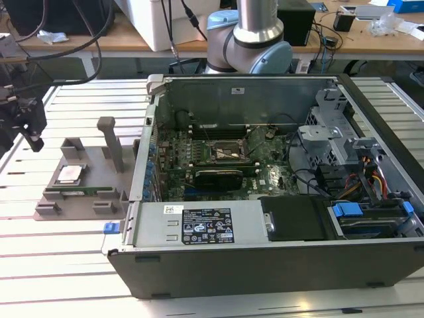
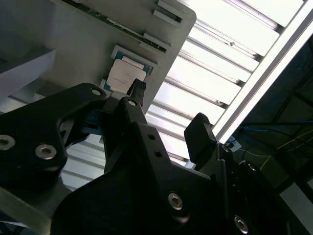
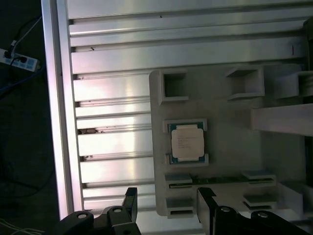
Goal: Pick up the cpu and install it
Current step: 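Pick up the cpu and move it towards the insertion slot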
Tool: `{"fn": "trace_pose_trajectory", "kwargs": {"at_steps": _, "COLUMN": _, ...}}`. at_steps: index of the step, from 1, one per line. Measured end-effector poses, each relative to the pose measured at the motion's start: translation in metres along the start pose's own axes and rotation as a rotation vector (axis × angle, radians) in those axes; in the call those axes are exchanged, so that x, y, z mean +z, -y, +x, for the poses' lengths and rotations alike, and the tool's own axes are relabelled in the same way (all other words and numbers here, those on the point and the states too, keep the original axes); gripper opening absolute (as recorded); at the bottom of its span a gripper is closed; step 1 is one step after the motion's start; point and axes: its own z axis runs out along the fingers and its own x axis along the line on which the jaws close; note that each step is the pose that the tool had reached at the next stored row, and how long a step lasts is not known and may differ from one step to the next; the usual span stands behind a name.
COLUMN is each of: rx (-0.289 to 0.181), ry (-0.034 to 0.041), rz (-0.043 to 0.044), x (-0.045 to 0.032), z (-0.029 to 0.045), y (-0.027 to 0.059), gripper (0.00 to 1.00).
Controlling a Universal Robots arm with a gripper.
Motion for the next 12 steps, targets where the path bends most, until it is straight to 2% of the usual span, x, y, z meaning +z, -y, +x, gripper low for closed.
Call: {"fn": "trace_pose_trajectory", "kwargs": {"at_steps": 12, "rx": 0.0, "ry": -0.0008, "rz": 0.0001, "x": 0.0153, "z": 0.0, "y": -0.0004, "gripper": 0.6}}
